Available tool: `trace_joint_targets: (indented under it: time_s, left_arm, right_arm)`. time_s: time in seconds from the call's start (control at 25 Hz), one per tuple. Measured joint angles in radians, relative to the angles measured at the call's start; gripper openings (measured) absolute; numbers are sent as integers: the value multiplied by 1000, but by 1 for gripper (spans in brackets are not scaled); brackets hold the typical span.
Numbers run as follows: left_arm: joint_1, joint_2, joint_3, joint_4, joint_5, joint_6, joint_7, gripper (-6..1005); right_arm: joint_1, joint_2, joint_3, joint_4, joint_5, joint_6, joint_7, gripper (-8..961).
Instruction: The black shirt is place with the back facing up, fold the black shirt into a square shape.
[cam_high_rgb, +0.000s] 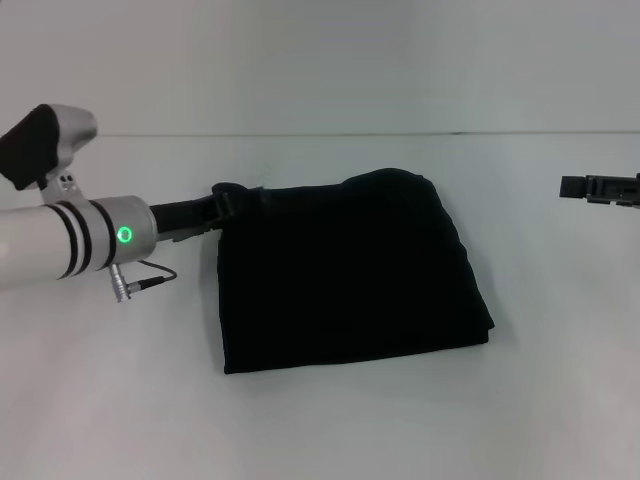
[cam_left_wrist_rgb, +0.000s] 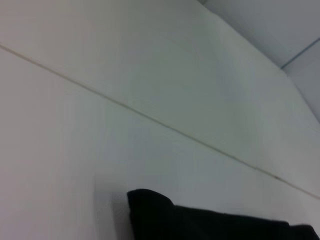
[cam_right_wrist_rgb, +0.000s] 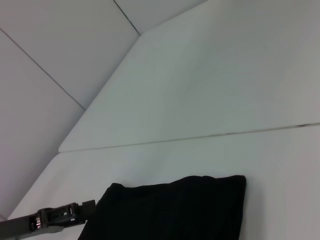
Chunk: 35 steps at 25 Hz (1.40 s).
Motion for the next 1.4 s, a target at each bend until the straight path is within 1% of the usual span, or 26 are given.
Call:
trace_joint_targets:
  time_s: [0.12,0.48,0.68,0.8,1.0,1.2,1.4]
  left_arm:
    - [-6,0,24,2,0,-1,-3,830]
    - [-3,3,29,16,0,-8,-2,785]
    - [-2,2,30,19,0,-20,2,551]
    - [-3,1,39,20,0,-32,3,308]
    - [-5,-2,53,18,0,-45,-1,107]
    - [-13,-3,54,19,-6,-39,-1,95]
    - [-38,-2,56,20,-6,-20,-1,92]
  right_arm:
    - [0,0,0,0,0,1,-4,791]
    - [1,0,0,-5,1,2,-6,791]
    - [1,0,0,-5,1,10,-7,791]
    - [2,0,0,-4,0,12,-8,791]
    - [2,0,0,-4,0,17,-9,791]
    - [2,0,0,-2,0,26,-18,791]
    - [0,0,1,-1,0,30,-28,791]
